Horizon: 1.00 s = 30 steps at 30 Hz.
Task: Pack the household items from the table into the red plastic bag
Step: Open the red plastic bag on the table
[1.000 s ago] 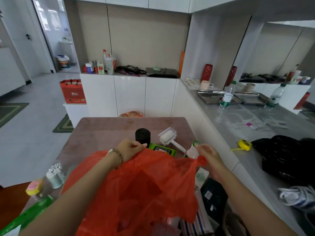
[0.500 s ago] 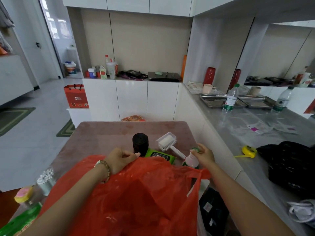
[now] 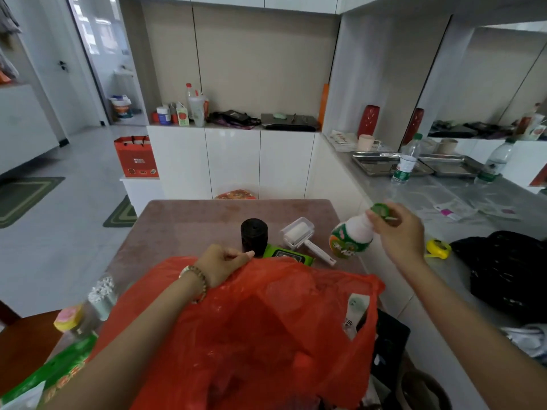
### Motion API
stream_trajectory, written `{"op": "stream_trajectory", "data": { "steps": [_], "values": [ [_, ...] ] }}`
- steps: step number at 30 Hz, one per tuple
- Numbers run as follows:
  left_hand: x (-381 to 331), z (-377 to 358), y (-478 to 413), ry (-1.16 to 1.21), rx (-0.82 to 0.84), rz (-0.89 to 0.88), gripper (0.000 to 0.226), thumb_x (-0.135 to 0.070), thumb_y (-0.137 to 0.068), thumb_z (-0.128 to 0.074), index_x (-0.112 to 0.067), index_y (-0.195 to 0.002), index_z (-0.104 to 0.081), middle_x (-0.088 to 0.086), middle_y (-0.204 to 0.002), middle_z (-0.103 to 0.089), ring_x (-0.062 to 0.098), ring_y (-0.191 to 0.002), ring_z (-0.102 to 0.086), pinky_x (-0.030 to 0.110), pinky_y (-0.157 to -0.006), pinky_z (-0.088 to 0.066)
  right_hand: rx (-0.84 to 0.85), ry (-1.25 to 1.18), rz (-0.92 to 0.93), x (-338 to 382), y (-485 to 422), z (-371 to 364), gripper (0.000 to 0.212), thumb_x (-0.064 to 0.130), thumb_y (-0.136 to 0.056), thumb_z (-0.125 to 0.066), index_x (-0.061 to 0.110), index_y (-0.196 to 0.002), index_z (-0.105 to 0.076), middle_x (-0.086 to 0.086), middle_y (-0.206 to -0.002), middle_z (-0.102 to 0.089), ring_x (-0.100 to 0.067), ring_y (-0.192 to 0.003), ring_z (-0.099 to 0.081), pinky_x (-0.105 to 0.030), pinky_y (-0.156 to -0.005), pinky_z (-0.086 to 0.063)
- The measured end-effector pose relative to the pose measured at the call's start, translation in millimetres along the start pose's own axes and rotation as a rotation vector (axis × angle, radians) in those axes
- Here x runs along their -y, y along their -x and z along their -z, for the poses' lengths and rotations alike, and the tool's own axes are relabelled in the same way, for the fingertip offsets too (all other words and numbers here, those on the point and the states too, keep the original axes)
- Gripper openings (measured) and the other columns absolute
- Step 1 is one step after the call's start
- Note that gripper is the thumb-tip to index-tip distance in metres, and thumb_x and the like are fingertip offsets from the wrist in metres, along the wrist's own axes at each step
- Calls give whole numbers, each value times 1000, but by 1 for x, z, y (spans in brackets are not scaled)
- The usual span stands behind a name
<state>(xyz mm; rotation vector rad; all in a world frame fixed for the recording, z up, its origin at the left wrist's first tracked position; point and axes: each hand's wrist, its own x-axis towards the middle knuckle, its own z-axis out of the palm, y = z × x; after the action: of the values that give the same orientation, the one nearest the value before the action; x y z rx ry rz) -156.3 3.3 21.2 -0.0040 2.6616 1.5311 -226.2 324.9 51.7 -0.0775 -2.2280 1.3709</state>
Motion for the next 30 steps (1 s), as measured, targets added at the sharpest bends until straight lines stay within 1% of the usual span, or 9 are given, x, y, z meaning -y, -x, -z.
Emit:
{"op": "stream_trajectory", "data": {
  "steps": [6, 10, 13, 16, 18, 20, 24, 26, 30],
  "values": [
    [5, 1, 0, 15, -53, 13, 44, -32, -89, -59, -24, -46, -60, -8, -39, -54, -1, -37, -50, 5, -43, -38, 150, -515, -146, 104, 36, 49, 8, 21, -84, -68, 21, -92, -65, -1, -96, -69, -11, -77, -70, -15, -60, -56],
    [9, 0, 2, 50, -40, 3, 60, -30, -90, -57, -26, -31, -51, -10, -30, -44, 0, -32, -41, 8, -41, -33, 453, -518, -433, 106, 84, 12, 16, 9, -88, -61, 2, -102, -62, -9, -89, -68, -6, -60, -70, -19, -53, -57],
    [11, 1, 3, 55, -16, 26, 60, -34, -91, -55, -28, -31, -54, -10, -32, -44, 1, -34, -40, 12, -44, -36, 585, -408, -487, 86, 123, -33, 10, 7, -86, -65, 4, -95, -62, -10, -88, -68, -12, -66, -68, -21, -53, -57],
    [15, 2, 6, 21, -22, -4, 47, -33, -89, -58, -29, -42, -60, -8, -46, -53, 3, -43, -47, 12, -48, -39, 499, -324, -442, 54, 144, -69, 14, 4, -82, -70, 3, -92, -60, -12, -90, -63, -19, -79, -63, -29, -58, -60],
    [18, 4, 10, -1, -6, -43, 20, -30, -86, -63, -22, -69, -70, -4, -59, -62, -1, -48, -52, 10, -48, -42, 433, -226, -351, 32, 149, -84, 16, 6, -79, -74, 6, -86, -59, -11, -89, -62, -23, -86, -61, -40, -72, -59],
    [24, 6, 14, -40, 17, -71, 11, -28, -83, -68, -17, -83, -71, 4, -69, -68, 6, -53, -57, 19, -51, -49, 395, -123, -253, 14, 148, -92, 18, 9, -76, -76, 11, -82, -60, -5, -84, -64, -21, -85, -61, -36, -76, -52],
    [39, 5, 16, -65, 3, -57, 8, -19, -83, -68, -12, -81, -71, 6, -73, -71, 27, -68, -65, 39, -72, -56, 382, -82, -232, -9, 144, -102, 21, 5, -72, -78, 14, -80, -60, 1, -78, -64, -17, -76, -60, -20, -65, -46],
    [41, -1, 15, -54, -40, -58, 5, -12, -84, -65, -15, -80, -64, 0, -66, -63, 17, -62, -59, 37, -71, -54, 391, -67, -257, -18, 148, -106, 23, 6, -71, -80, 16, -77, -60, 4, -75, -64, -15, -74, -61, -20, -64, -46],
    [39, -13, 12, -2, -69, -64, 30, -3, -87, -57, -25, -74, -43, 1, -75, -59, 7, -59, -54, 11, -45, -44, 418, -10, -223, -29, 154, -108, 20, 16, -69, -83, 18, -76, -64, 6, -76, -67, -4, -71, -60, -12, -61, -44]
  ]
}}
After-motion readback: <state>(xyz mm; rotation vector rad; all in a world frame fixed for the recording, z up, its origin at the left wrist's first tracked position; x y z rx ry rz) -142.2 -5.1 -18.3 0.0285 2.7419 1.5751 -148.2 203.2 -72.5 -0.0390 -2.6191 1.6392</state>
